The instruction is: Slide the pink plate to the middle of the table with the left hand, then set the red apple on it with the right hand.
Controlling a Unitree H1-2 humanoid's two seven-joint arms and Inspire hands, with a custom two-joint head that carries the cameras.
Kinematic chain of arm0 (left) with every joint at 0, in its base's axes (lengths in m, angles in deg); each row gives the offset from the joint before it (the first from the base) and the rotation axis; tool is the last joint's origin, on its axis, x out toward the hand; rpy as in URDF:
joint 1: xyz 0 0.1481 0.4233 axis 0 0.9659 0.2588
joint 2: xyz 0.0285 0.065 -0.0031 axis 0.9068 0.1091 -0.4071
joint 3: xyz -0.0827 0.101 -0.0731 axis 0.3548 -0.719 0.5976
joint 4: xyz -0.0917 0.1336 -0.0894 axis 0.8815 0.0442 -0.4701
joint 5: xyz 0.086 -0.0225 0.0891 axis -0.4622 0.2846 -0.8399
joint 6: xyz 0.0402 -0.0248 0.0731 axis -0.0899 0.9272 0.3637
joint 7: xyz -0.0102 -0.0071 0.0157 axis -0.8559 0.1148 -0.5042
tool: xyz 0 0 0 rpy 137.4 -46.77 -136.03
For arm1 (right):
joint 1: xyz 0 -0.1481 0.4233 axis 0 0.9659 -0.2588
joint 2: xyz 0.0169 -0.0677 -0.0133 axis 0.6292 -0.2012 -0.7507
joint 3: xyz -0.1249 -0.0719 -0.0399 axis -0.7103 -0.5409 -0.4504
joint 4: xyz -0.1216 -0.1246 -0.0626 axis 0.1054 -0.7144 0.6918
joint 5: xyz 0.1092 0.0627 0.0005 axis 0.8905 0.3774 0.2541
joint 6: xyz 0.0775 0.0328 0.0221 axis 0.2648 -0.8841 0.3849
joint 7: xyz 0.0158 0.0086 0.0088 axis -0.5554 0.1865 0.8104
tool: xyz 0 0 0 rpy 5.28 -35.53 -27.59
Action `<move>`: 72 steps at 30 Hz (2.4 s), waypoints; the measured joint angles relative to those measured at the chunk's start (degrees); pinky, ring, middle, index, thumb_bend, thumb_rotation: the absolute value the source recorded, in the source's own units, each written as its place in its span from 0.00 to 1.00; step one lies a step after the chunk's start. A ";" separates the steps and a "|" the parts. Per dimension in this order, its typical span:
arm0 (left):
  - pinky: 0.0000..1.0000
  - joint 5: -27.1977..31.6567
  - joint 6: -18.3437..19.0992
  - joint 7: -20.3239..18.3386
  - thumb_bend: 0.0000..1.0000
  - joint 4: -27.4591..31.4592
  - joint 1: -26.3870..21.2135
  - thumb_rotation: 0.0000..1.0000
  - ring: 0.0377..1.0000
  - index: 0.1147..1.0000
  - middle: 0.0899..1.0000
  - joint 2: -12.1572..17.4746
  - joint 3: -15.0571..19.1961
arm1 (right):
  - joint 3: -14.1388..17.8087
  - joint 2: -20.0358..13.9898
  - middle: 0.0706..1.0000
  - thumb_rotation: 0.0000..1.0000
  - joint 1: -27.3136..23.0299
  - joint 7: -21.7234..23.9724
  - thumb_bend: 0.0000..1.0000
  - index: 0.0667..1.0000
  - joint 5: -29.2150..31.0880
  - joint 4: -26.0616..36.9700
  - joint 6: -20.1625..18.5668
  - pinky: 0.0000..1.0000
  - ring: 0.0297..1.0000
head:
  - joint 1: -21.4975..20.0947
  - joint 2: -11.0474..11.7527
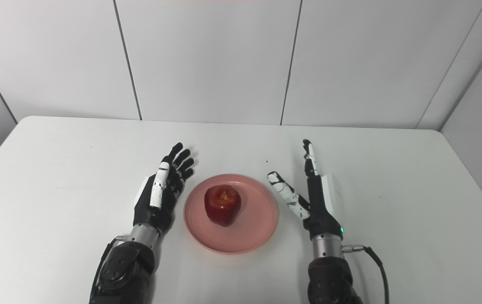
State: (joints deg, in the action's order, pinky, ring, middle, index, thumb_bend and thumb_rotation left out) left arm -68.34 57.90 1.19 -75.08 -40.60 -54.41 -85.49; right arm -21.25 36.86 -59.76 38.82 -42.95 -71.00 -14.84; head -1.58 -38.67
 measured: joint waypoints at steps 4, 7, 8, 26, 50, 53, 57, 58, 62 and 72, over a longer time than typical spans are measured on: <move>0.95 0.01 0.01 0.03 0.37 0.05 0.00 1.00 0.93 0.92 0.94 0.00 0.06 | 0.83 -0.01 0.98 1.00 0.24 0.32 0.89 0.98 5.61 -3.23 4.12 0.93 0.96 | 0.35 0.00; 0.95 0.01 0.00 0.03 0.37 0.08 0.03 1.00 0.93 0.93 0.94 0.02 0.05 | 1.39 0.06 0.97 1.00 0.13 1.76 0.82 0.98 9.97 -4.89 5.77 0.96 0.97 | 0.35 0.00; 0.94 0.02 0.00 0.03 0.37 0.06 0.03 1.00 0.93 0.92 0.94 0.02 0.05 | 1.55 0.11 0.97 1.00 0.03 1.93 0.67 0.97 11.13 -5.18 6.27 0.96 0.96 | 0.44 0.00; 0.94 0.03 -0.11 -0.04 0.38 -0.01 0.15 1.00 0.93 0.92 0.94 0.17 -0.22 | 1.99 0.37 0.97 1.00 -1.67 4.33 0.32 0.97 14.93 -7.53 9.03 0.94 0.97 | 0.88 0.18; 0.95 -0.07 -0.22 0.01 0.37 0.92 0.78 1.00 0.93 0.91 0.94 0.10 -0.37 | 2.02 0.53 0.98 1.00 -0.68 5.59 0.32 0.98 15.64 -6.19 9.05 0.97 0.97 | 0.79 -0.09; 0.94 0.03 -0.21 0.06 0.37 1.13 0.83 1.00 0.93 0.91 0.93 0.04 -0.21 | 1.95 0.59 0.98 1.00 -0.50 5.59 0.32 0.98 15.61 -6.04 9.05 0.96 0.97 | 0.97 0.00; 0.94 0.06 -0.18 0.27 0.37 1.33 0.92 1.00 0.93 0.91 0.94 0.00 -0.12 | 2.01 0.69 0.97 1.00 -0.52 5.57 0.32 0.98 15.63 -6.08 9.06 0.95 0.97 | 0.70 0.18; 0.94 0.07 -0.18 0.30 0.36 1.38 0.94 1.00 0.93 0.91 0.94 0.00 -0.07 | 2.00 0.74 0.97 1.00 -0.52 5.56 0.33 0.98 15.61 -6.09 9.06 0.95 0.97 | 0.70 0.18; 0.94 0.09 -0.17 0.35 0.36 1.51 1.03 1.00 0.93 0.91 0.94 0.01 0.02 | 1.92 0.92 0.97 1.00 -0.52 5.52 0.34 0.97 15.27 -6.10 9.06 0.95 0.97 | 0.27 0.18; 0.94 0.08 -0.37 0.30 0.37 1.73 1.56 1.00 0.93 0.92 0.94 0.01 -0.16 | 1.88 1.10 0.97 1.00 -0.48 5.56 0.31 0.97 15.23 -6.08 9.15 0.95 0.97 | 0.08 0.35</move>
State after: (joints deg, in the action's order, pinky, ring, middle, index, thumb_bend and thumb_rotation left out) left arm -68.26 57.53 1.49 -73.35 -39.04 -54.40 -85.65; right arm -19.38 37.96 -60.23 44.38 -27.72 -77.08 -5.69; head -1.50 -38.32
